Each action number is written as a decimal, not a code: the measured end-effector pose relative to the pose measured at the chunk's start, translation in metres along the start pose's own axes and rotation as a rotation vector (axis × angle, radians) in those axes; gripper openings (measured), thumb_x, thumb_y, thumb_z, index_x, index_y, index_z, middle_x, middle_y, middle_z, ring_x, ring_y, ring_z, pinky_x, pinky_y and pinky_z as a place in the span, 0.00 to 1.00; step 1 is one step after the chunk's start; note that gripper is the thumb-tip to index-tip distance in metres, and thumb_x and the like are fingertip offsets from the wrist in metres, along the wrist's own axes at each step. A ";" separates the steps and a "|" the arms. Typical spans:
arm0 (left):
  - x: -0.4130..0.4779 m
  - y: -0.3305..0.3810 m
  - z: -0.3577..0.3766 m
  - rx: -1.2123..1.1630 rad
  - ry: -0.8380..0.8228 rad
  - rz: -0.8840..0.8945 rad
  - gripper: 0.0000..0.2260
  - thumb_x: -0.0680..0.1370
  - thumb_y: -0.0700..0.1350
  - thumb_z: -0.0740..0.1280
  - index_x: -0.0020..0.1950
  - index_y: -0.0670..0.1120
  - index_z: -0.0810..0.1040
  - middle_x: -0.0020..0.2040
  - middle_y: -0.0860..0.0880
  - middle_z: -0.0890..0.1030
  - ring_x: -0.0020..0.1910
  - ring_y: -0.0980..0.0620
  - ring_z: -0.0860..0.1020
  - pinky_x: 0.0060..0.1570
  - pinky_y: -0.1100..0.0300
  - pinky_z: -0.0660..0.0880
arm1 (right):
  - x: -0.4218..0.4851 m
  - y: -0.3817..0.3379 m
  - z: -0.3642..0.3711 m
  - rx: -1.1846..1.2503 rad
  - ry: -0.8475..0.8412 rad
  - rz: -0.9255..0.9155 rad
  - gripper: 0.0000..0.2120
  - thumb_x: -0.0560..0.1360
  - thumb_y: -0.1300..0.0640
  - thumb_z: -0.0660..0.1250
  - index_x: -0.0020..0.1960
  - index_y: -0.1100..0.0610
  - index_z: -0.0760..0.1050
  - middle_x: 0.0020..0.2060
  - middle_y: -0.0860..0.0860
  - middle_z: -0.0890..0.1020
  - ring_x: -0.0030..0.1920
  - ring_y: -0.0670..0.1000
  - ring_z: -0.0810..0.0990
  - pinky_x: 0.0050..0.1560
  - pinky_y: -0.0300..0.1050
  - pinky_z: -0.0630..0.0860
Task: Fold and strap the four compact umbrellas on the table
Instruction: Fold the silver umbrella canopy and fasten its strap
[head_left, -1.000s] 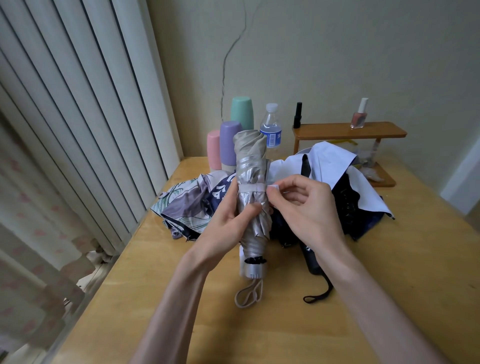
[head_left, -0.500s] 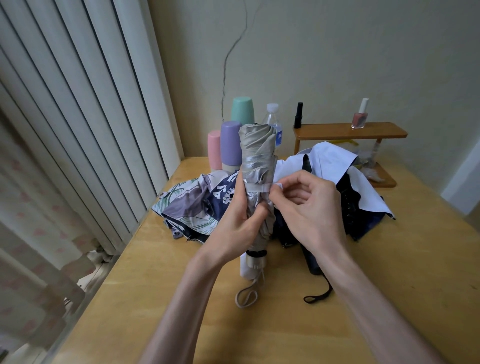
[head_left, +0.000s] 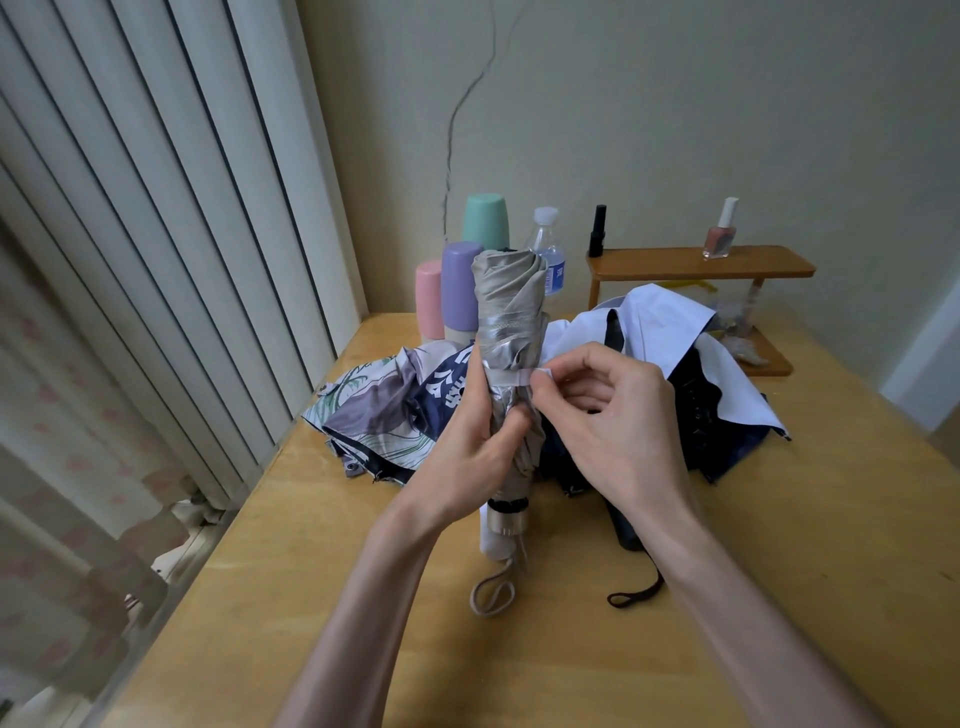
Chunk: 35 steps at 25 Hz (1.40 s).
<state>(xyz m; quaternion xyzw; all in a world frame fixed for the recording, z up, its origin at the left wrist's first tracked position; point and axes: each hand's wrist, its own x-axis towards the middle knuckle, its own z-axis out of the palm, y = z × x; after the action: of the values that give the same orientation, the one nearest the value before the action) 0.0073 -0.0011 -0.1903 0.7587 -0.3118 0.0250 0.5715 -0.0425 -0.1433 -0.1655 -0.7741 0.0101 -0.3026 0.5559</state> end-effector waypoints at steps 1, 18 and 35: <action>0.000 0.001 0.000 0.005 0.002 0.012 0.27 0.87 0.33 0.59 0.84 0.42 0.55 0.75 0.56 0.71 0.74 0.68 0.69 0.73 0.70 0.64 | 0.000 -0.001 0.000 0.008 -0.003 0.001 0.04 0.77 0.61 0.76 0.44 0.55 0.84 0.36 0.44 0.87 0.38 0.43 0.87 0.42 0.36 0.82; -0.003 0.009 -0.010 -0.049 -0.060 -0.057 0.28 0.87 0.35 0.59 0.86 0.49 0.55 0.77 0.63 0.70 0.77 0.66 0.67 0.78 0.62 0.64 | 0.015 0.004 -0.024 0.260 -0.282 0.072 0.03 0.77 0.61 0.76 0.45 0.59 0.88 0.37 0.52 0.87 0.39 0.44 0.85 0.46 0.34 0.78; -0.001 0.007 0.004 -0.544 -0.056 -0.234 0.24 0.77 0.40 0.63 0.73 0.51 0.76 0.65 0.42 0.84 0.65 0.44 0.81 0.68 0.45 0.76 | 0.013 0.018 -0.007 0.265 -0.219 0.162 0.12 0.76 0.46 0.76 0.54 0.53 0.86 0.50 0.50 0.89 0.55 0.50 0.87 0.64 0.55 0.81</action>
<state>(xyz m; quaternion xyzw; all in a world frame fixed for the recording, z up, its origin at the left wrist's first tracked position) 0.0015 -0.0049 -0.1863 0.6087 -0.2328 -0.1465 0.7442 -0.0295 -0.1613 -0.1739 -0.7191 -0.0278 -0.1694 0.6734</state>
